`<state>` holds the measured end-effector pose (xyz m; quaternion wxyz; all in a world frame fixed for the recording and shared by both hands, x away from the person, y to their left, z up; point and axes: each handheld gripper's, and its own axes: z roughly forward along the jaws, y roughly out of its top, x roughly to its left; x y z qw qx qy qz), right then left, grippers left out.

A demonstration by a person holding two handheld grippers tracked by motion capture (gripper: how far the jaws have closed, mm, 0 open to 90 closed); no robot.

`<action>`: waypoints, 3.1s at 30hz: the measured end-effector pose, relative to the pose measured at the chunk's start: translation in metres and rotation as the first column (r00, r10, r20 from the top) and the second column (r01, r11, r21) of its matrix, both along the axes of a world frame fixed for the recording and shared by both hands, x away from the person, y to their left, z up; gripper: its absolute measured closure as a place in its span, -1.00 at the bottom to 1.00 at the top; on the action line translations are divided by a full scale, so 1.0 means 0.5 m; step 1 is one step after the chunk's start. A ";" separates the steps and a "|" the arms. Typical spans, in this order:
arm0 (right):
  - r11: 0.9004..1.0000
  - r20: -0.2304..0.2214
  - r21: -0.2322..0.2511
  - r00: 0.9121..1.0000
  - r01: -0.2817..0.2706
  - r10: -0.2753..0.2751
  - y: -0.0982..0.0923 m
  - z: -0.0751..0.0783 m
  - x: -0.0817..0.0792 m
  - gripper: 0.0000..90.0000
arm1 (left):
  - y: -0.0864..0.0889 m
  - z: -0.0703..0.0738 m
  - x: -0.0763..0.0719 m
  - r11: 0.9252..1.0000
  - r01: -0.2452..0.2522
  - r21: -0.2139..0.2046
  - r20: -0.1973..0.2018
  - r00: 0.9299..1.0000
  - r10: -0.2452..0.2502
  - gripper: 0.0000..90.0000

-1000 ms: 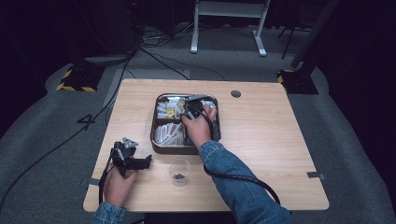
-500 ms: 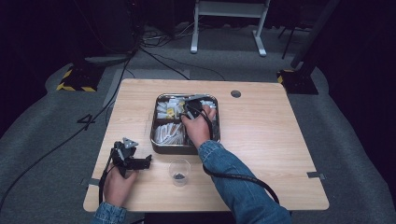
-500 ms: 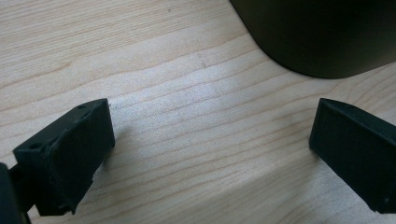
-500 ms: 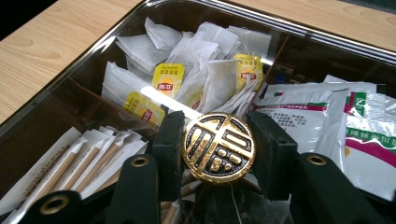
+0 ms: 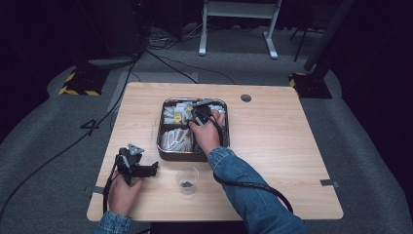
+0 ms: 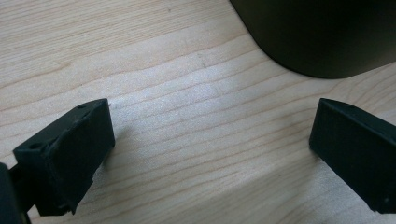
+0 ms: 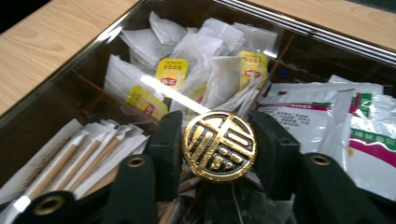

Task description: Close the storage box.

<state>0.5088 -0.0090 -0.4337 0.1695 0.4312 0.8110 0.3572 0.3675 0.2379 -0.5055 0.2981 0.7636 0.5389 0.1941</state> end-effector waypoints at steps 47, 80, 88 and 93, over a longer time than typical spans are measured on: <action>0.990 0.127 0.086 0.987 -0.108 0.096 -0.351 0.147 -0.113 -0.15 | 0.001 0.000 0.001 1.000 0.002 -0.001 0.000 1.000 -0.002 -0.99; 0.996 0.082 0.076 0.996 -0.047 0.041 -0.593 0.005 -0.178 -0.19 | 0.001 0.000 0.002 1.000 0.003 -0.003 0.000 1.000 -0.003 -0.99; 0.999 0.058 0.038 0.998 -0.021 0.018 -0.626 -0.052 -0.185 -0.21 | 0.001 0.000 0.002 1.000 0.003 -0.003 0.000 1.000 -0.003 -0.99; 1.000 0.039 0.018 0.999 -0.011 0.010 -0.642 -0.089 -0.189 -0.24 | 0.001 0.000 0.002 1.000 0.002 -0.003 0.000 1.000 -0.002 -0.99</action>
